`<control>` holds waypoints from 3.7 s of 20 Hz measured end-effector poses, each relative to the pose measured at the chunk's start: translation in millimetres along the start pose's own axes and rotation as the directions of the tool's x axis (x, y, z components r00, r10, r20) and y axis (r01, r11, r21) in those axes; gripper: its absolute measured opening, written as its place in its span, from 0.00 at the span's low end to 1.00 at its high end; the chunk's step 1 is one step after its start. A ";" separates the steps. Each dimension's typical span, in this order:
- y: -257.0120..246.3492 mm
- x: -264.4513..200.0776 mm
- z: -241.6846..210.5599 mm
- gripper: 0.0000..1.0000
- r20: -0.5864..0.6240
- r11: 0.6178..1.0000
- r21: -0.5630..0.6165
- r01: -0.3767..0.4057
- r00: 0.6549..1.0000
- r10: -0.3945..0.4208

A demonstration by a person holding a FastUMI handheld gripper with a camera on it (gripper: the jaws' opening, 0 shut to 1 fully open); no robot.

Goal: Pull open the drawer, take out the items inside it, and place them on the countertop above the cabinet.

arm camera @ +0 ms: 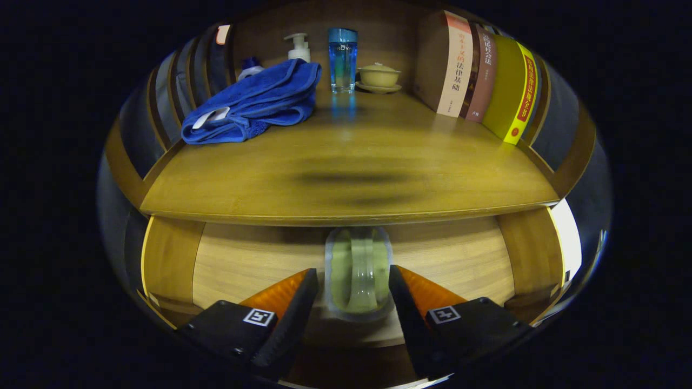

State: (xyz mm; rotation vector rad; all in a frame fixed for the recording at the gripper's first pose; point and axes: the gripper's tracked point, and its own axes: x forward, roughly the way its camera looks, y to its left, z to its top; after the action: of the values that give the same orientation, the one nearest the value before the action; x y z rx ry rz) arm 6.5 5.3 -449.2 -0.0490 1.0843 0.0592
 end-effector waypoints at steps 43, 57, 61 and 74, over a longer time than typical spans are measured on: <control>1.1 -112.0 116.4 0.26 0.152 0.999 -0.051 -0.012 0.988 0.020; -18.8 -30.0 186.0 0.26 0.190 0.998 -0.027 0.064 0.980 -0.058; -23.1 -17.7 189.2 0.26 0.197 0.997 -0.028 0.073 0.978 -0.066; -13.0 -29.8 193.0 0.45 0.278 0.996 -0.051 0.071 0.959 -0.055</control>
State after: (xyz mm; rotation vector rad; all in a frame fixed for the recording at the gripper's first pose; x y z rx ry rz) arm 163.8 4.9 -332.6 -0.1262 0.8001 0.0400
